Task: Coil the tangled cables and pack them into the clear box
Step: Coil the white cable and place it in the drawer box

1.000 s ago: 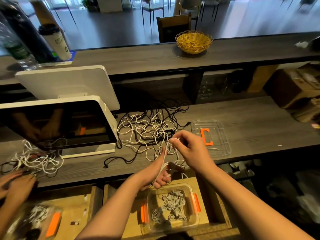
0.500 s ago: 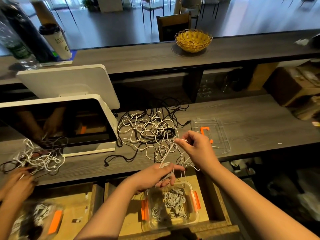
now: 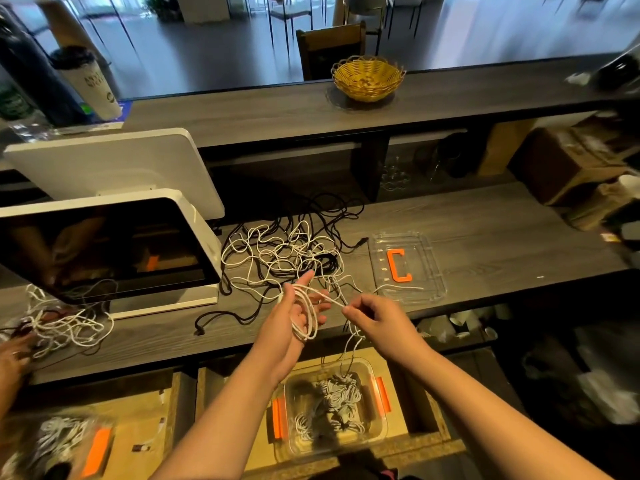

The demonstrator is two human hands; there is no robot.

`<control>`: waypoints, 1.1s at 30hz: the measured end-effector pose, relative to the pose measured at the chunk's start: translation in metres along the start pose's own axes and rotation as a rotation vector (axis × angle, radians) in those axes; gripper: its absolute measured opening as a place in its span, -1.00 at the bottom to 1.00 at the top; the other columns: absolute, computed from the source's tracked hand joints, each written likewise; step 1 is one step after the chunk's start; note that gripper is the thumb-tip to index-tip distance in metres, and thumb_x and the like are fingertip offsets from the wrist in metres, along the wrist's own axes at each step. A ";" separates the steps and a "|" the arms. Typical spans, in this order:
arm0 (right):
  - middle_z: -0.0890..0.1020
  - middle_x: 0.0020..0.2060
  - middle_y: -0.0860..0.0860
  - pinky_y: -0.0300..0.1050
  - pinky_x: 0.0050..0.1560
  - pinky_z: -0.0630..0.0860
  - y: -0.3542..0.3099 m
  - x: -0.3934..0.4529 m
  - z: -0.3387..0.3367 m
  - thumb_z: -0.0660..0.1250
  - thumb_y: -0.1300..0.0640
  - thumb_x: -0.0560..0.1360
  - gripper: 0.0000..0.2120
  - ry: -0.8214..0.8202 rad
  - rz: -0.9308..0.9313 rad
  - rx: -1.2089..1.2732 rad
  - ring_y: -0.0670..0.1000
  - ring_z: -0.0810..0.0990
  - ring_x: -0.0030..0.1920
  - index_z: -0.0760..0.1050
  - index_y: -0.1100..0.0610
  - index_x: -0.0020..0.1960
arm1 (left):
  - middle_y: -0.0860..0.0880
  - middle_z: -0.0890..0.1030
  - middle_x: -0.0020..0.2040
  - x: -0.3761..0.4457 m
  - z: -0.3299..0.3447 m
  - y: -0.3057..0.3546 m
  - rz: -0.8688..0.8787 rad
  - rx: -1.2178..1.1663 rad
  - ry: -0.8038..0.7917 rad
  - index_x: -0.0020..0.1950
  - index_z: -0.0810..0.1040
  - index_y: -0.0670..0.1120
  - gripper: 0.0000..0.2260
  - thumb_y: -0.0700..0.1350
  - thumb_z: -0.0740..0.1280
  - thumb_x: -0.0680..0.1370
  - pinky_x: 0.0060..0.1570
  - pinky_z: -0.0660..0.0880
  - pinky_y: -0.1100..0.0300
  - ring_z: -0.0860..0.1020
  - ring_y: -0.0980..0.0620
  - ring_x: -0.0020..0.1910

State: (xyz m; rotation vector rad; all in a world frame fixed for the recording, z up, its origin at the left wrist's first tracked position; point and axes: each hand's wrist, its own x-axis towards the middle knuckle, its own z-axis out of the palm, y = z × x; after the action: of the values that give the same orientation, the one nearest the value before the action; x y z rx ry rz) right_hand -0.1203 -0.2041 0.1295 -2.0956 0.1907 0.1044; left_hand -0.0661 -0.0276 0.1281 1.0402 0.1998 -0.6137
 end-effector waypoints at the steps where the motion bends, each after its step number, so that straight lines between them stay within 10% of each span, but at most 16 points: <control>1: 0.60 -0.27 0.04 -0.08 -0.20 0.47 0.001 -0.003 0.001 0.31 0.01 0.59 -0.85 -0.015 0.006 -0.005 -0.07 0.51 -0.28 0.57 0.05 -0.09 | -0.19 0.66 0.16 0.002 0.002 -0.001 -0.018 -0.142 0.036 0.36 0.54 0.05 -0.61 0.13 0.07 0.68 0.14 0.51 0.02 0.65 -0.06 0.05; 15: 0.64 -0.22 0.07 0.08 -0.09 0.54 0.004 -0.020 0.022 0.28 -0.06 0.60 -0.81 -0.107 0.050 -0.050 0.01 0.59 -0.20 0.58 0.03 -0.06 | -0.13 0.61 0.00 0.024 -0.005 0.002 0.010 -0.529 0.330 0.45 0.44 0.05 -0.60 0.15 0.05 0.70 0.08 0.54 -0.04 0.61 -0.05 -0.01; 21: 0.65 -0.21 0.00 0.05 -0.08 0.55 -0.003 -0.023 0.034 0.29 -0.07 0.59 -0.85 -0.179 0.009 -0.066 -0.03 0.59 -0.18 0.58 -0.04 -0.04 | -0.03 0.49 -0.24 0.029 -0.018 0.003 0.020 -0.585 0.390 0.43 0.43 0.02 -0.59 0.16 0.04 0.70 -0.46 0.38 0.26 0.43 0.11 -0.36; 29: 0.52 -0.32 -0.06 -0.05 -0.21 0.46 -0.025 -0.029 0.038 0.32 0.01 0.56 -0.83 -0.237 -0.074 0.074 -0.13 0.46 -0.30 0.51 0.09 -0.14 | 0.04 0.35 -0.31 0.021 -0.019 -0.006 0.165 0.438 0.355 0.37 0.50 0.17 -0.58 0.23 -0.01 0.68 -0.40 0.22 0.27 0.26 0.13 -0.40; 33: 0.58 -0.26 -0.02 0.05 -0.12 0.50 -0.038 -0.023 0.032 0.26 0.08 0.61 -0.88 -0.178 -0.141 0.085 0.00 0.53 -0.23 0.50 -0.02 -0.11 | -0.01 0.56 0.09 0.012 -0.015 -0.012 0.025 0.733 0.126 0.36 0.51 0.24 -0.52 0.34 -0.03 0.61 0.02 0.46 0.18 0.52 0.07 0.05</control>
State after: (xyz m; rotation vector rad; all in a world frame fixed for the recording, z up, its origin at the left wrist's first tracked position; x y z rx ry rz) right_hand -0.1358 -0.1559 0.1491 -1.9963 -0.0595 0.1935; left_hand -0.0610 -0.0238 0.1064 1.7882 0.0665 -0.6107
